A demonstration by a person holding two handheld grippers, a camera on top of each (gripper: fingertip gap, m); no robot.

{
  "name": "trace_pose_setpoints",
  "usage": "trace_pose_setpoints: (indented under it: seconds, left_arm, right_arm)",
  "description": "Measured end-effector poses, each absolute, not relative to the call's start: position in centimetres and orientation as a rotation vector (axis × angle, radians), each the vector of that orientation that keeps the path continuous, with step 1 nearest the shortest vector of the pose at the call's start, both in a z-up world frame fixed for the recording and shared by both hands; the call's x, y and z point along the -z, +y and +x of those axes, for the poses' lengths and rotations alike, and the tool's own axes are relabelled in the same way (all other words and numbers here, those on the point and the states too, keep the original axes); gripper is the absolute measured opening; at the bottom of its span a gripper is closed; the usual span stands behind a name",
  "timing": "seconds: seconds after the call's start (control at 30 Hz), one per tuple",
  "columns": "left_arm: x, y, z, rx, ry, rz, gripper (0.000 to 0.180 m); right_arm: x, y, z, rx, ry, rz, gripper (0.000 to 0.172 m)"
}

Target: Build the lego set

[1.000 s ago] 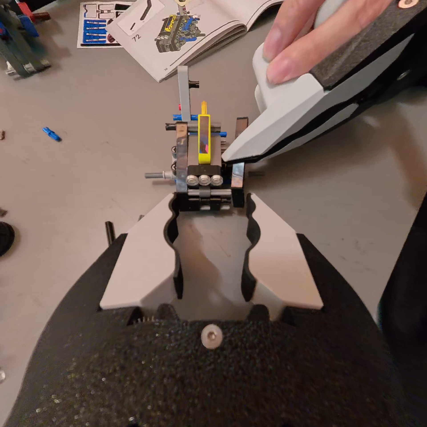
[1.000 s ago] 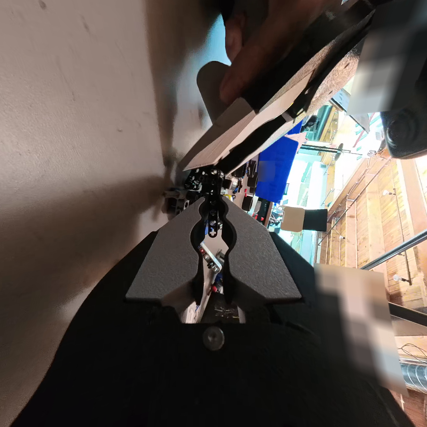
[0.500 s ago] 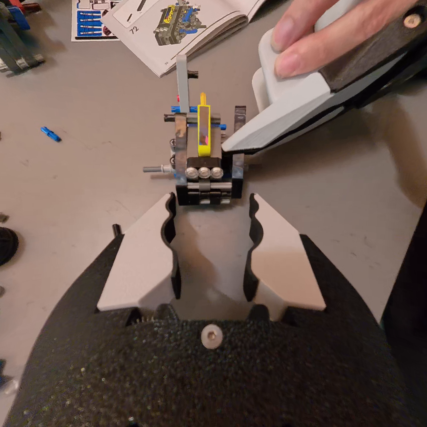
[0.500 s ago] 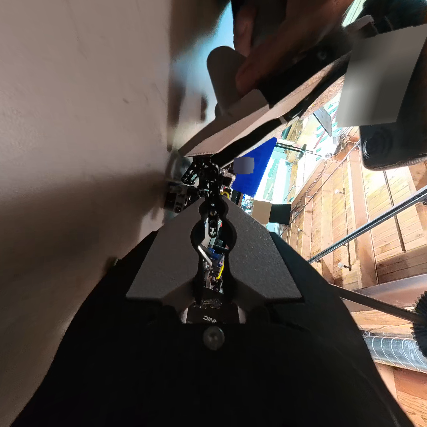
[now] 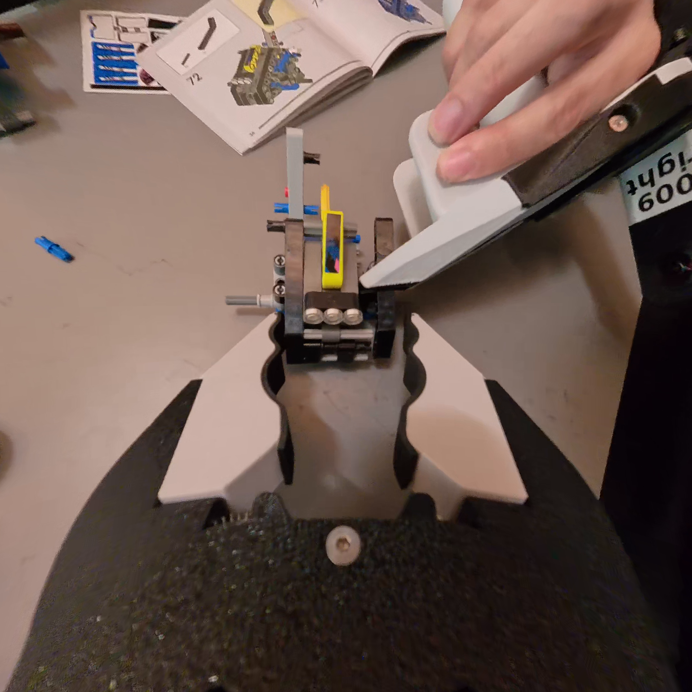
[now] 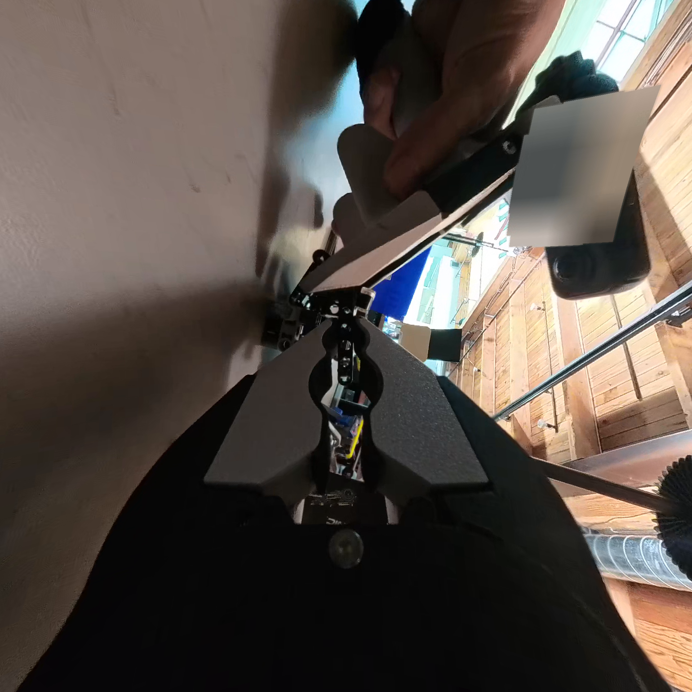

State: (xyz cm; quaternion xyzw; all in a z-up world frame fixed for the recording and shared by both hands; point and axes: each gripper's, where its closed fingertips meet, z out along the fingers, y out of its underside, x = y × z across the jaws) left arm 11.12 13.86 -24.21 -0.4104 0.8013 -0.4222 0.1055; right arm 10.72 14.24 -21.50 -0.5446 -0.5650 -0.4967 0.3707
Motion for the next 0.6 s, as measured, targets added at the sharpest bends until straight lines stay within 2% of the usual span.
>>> trace_pose_setpoints:
  seconds: [0.03,0.1,0.6]
  left_arm:
    - [24.38,13.96,11.04,1.226,2.376,-1.195,0.058]
    - [24.54,14.26,10.95,1.186,2.388,-1.148,0.053]
    - [24.54,14.48,10.85,1.115,2.343,-1.117,0.052]
  right_arm:
    - [21.47,14.29,10.72,1.282,-1.446,-1.395,0.004]
    - [21.52,14.37,10.69,1.279,-1.442,-1.404,0.004]
    - [21.55,14.42,10.57,1.341,-1.462,-1.353,0.004]
